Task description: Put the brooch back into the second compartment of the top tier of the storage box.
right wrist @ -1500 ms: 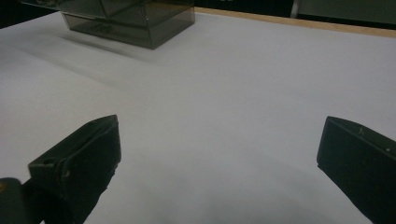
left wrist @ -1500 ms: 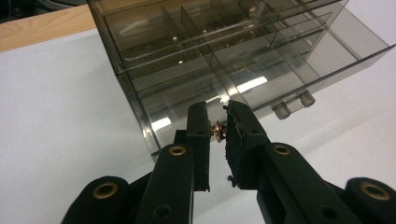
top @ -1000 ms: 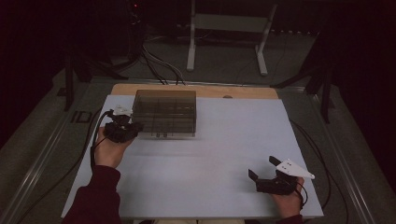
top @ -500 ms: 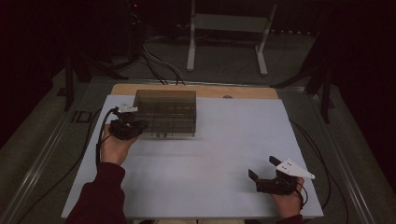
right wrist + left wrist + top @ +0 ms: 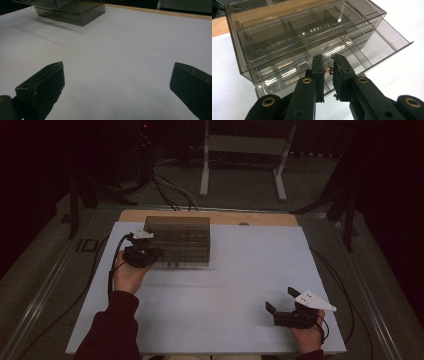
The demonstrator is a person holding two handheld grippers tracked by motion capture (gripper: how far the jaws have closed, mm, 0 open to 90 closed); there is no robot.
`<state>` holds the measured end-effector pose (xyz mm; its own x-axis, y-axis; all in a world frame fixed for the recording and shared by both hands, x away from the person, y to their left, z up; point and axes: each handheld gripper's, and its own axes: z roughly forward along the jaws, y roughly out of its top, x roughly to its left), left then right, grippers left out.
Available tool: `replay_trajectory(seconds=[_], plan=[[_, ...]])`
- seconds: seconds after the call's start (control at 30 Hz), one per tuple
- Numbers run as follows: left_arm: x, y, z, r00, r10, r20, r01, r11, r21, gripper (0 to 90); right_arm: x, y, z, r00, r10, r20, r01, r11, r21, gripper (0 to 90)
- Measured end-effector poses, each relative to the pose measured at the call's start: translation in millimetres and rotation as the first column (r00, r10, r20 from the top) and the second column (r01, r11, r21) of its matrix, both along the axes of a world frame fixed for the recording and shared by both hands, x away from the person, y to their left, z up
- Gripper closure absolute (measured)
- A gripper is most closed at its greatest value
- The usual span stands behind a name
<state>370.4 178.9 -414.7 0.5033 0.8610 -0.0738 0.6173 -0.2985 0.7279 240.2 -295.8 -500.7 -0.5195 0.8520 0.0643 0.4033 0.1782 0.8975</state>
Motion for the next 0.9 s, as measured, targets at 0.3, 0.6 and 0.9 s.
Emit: replay_trajectory(seconds=[0.3, 0.6, 0.9], plan=[[3.7, -6.4, -2.9, 1.0, -0.008, -0.004, 0.008, 0.9999, 0.007, 81.0, 0.5, -0.3, 0.4, 1.0, 0.002, 0.003, -0.002, 1.0, 0.001, 0.1], [8.0, -12.3, -7.7, 0.9998, -0.012, -0.018, 0.012, 0.9998, 0.017, 80.9, -0.1, -0.7, 0.7, 1.0, 0.002, 0.005, -0.002, 1.0, 0.0, 0.1], [11.8, -21.9, -12.9, 0.9992, -0.023, -0.032, 0.024, 0.9992, 0.034, 80.9, 0.1, -0.3, 0.4, 1.0, 0.004, 0.002, -0.004, 1.0, -0.001, 0.1]])
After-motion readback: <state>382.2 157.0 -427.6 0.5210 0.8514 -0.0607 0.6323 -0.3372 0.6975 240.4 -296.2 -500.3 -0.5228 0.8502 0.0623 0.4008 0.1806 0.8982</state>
